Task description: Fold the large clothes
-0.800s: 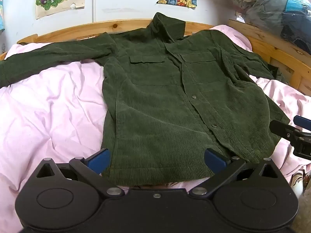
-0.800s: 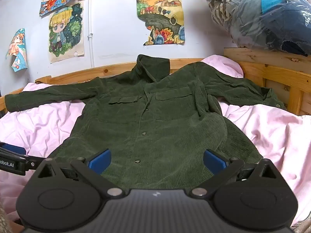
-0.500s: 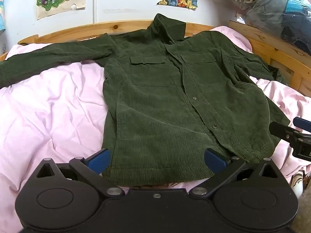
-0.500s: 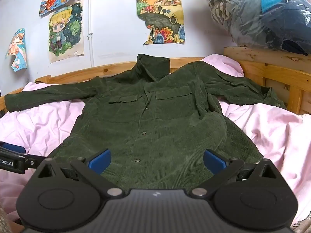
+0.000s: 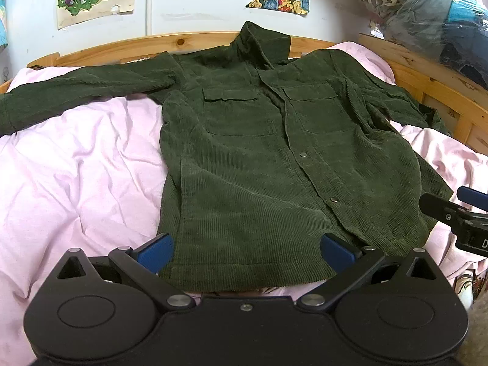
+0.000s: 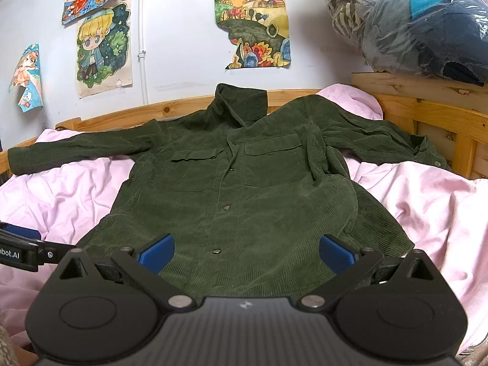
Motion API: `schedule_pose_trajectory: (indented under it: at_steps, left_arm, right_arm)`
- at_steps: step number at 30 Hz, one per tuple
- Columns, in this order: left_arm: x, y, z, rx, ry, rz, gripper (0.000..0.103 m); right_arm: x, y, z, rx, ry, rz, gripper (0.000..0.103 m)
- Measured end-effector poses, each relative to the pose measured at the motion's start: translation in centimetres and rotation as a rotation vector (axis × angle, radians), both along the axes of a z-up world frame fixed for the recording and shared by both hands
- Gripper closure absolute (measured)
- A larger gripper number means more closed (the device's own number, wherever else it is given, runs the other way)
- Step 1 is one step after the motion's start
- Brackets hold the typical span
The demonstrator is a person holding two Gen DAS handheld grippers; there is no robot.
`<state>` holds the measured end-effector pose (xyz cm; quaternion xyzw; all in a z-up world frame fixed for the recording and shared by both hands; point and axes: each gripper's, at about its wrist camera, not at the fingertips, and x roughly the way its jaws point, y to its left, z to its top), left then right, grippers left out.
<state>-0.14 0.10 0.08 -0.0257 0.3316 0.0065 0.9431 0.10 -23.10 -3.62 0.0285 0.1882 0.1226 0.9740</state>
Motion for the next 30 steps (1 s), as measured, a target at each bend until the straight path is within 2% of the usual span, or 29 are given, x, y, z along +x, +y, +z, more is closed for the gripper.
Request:
schedule_pose_trajectory:
  at_steps: [30]
  left_arm:
    - [-0.04, -0.09, 0.24, 0.007, 0.0, 0.002, 0.001]
  right_arm:
    - [0.2, 0.03, -0.21, 0.0, 0.002, 0.002, 0.0]
